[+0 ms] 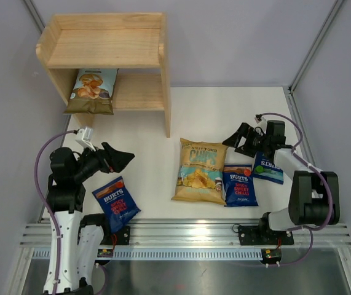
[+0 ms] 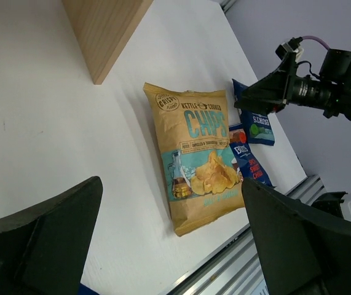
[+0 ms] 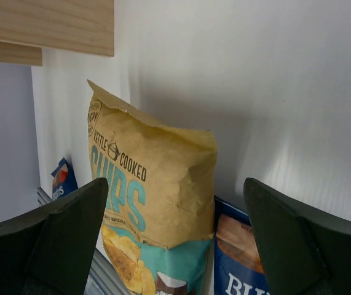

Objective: Place and organize the chips bags onto the shelf

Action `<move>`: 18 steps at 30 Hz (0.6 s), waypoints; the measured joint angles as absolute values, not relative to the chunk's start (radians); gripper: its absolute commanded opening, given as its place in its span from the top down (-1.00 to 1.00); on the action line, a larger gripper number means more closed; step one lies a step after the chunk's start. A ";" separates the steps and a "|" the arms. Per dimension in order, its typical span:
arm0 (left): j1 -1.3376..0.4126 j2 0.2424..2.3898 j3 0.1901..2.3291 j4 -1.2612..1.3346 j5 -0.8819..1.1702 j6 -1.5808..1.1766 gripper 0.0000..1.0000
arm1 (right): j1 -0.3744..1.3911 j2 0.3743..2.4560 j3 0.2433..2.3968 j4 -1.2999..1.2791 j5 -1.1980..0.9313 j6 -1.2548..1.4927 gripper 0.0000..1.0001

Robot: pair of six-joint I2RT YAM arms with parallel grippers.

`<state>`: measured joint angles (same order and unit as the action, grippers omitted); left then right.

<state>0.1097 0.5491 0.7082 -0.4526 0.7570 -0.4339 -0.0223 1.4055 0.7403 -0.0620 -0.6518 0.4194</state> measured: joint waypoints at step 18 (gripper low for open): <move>0.097 0.570 0.693 -0.478 0.761 -0.416 -0.98 | -0.030 1.763 0.746 0.272 -0.978 0.487 -0.71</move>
<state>0.0967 0.5705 0.6933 -0.4782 0.7612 -0.4164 -0.0296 1.7630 0.7464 0.2722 -0.9775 0.4866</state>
